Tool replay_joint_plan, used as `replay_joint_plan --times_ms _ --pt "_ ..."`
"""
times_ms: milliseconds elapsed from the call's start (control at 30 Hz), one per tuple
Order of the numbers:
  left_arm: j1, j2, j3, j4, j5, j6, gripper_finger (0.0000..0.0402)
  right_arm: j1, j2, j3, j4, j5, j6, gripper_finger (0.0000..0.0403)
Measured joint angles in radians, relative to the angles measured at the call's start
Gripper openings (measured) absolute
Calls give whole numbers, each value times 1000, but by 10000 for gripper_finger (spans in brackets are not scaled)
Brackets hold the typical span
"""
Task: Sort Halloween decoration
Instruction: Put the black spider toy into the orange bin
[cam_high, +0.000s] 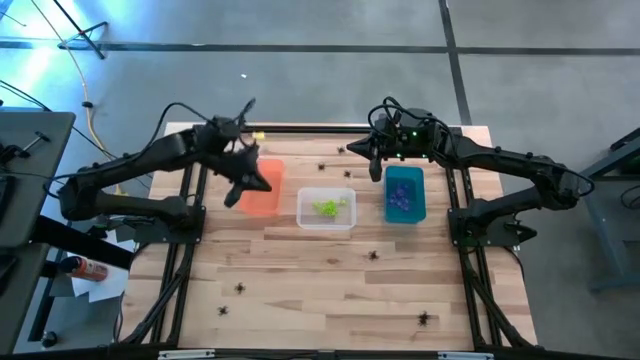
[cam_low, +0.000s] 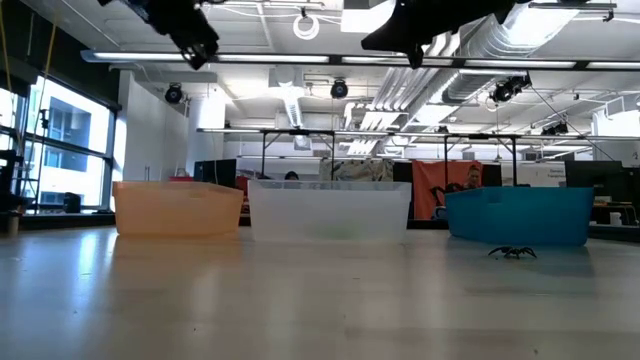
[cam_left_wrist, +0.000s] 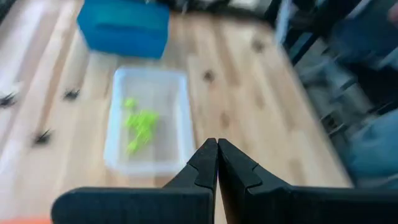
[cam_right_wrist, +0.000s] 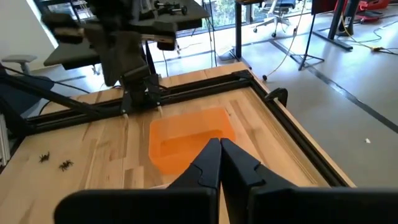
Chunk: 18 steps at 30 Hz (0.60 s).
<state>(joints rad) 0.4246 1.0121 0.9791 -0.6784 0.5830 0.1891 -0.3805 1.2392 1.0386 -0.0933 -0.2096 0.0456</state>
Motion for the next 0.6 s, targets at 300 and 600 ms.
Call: replay_joint_plan --times_ms 300,600 --pt "-336 -41 0 -81 -282 -163 6 0 0 0 -56 -4 -54 0" --pt "-706 115 0 -200 -467 -391 81 0 0 0 -228 -12 -176 0"
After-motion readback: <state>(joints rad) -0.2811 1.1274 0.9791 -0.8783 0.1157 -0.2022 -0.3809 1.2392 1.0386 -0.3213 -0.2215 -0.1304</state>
